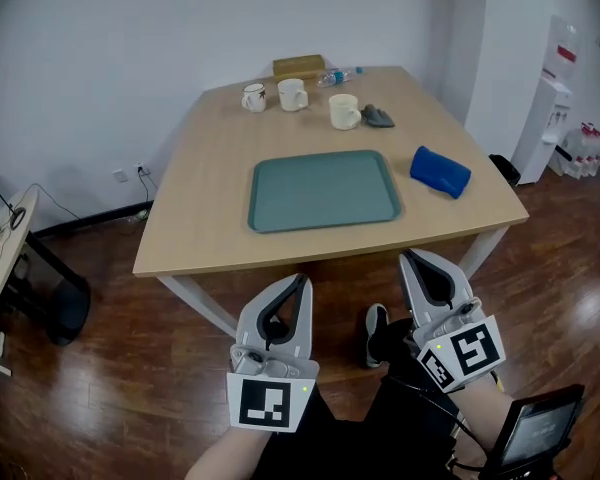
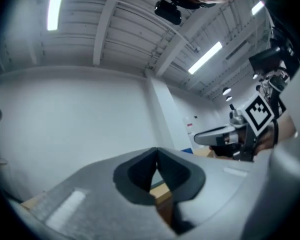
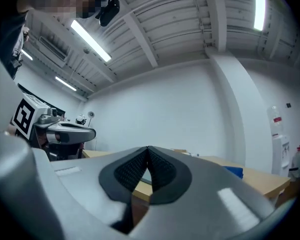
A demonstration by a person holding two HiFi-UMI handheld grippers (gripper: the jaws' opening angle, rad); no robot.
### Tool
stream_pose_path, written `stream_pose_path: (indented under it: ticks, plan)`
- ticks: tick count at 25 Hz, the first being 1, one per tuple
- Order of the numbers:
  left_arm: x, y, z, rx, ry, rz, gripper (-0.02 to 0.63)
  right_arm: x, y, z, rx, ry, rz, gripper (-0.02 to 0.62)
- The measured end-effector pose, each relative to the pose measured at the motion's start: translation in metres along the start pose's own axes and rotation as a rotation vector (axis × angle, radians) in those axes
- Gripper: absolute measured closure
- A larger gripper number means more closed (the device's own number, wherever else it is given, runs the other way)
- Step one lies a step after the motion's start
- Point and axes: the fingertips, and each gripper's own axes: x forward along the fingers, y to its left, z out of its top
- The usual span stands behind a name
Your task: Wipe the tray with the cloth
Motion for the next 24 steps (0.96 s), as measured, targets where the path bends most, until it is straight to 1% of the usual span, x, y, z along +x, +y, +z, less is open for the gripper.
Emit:
stream_pose_path:
  ticks: [4,9,14,20,24]
  plan:
    - [-0.009,-0.001,-0.003,0.011,-0.002,0.010,0.602,0.000,0.020,0.002,-0.014,-0.014,0.022,0.591]
    - [-0.008,0.000,-0.013,0.013,0.005,0.002,0.602,0.001,0.031,0.003,-0.064,-0.037,0.032,0.591]
    - [-0.009,-0.003,-0.027,-0.026,0.035,-0.004,0.603,-0.001,0.031,-0.003,-0.064,-0.030,0.034,0.591]
    - [-0.006,-0.010,-0.025,-0.006,0.026,-0.025,0.603,-0.004,0.025,-0.002,-0.053,-0.020,0.031,0.591]
    - [-0.005,-0.009,-0.026,0.004,0.028,-0.026,0.603,-0.002,0.026,0.001,-0.069,-0.025,0.035,0.591]
